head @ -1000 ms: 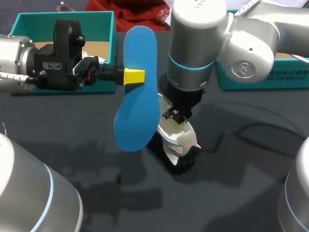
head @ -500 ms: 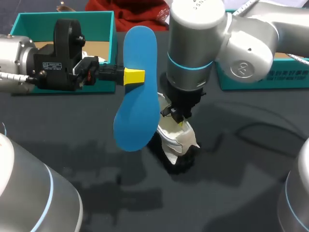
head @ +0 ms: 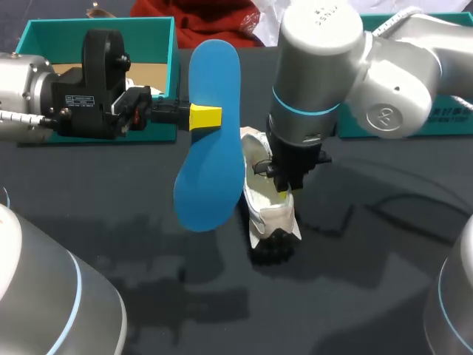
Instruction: Take the shoe out of the shoebox, open the shoe tongue, remove and reinsert the insole, then place the shoe into the shoebox
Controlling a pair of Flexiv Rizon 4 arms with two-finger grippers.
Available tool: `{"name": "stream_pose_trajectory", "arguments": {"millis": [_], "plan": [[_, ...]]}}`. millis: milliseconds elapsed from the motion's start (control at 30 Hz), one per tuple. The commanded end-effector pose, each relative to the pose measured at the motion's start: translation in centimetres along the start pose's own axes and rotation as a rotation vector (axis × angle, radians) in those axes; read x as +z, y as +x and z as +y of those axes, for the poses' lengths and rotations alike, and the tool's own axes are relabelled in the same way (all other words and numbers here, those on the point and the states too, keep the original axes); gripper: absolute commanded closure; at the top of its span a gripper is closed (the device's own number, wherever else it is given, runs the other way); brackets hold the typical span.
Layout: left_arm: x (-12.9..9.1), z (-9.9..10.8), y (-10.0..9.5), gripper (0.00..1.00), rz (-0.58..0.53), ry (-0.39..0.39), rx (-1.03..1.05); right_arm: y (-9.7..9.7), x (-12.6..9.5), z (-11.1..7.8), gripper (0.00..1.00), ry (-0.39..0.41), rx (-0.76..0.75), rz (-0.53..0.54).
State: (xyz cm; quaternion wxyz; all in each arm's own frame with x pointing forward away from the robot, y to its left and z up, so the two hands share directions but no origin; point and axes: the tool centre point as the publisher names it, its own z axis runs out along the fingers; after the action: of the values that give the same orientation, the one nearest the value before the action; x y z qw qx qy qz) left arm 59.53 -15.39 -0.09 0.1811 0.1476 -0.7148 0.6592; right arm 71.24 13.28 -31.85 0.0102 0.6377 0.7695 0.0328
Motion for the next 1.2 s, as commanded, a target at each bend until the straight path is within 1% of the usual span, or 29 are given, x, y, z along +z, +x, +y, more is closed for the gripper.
{"name": "stream_pose_trajectory", "arguments": {"millis": [33, 433, 600, 867, 1200], "plan": [[0.2, 0.1, -0.1, 1.00, 0.000, 0.001, 0.000, -0.5, 0.0, -0.6, 1.00, -0.019, 0.004, 0.016], [0.2, 0.1, -0.1, 1.00, 0.000, 0.001, 0.000, -1.6, 1.2, -1.1, 1.00, -0.019, 0.119, 0.021], [0.2, 0.1, -0.1, 1.00, 0.000, 0.001, 0.000, -1.6, 1.6, -1.1, 1.00, -0.017, 0.130, 0.029], [0.2, 0.1, -0.1, 1.00, 0.000, 0.001, 0.000, -1.6, 3.1, -0.8, 1.00, -0.001, 0.101, 0.043], [0.2, 0.1, -0.1, 1.00, 0.000, 0.001, 0.000, -1.7, 4.2, -1.2, 1.00, 0.022, 0.123, 0.058]]}}
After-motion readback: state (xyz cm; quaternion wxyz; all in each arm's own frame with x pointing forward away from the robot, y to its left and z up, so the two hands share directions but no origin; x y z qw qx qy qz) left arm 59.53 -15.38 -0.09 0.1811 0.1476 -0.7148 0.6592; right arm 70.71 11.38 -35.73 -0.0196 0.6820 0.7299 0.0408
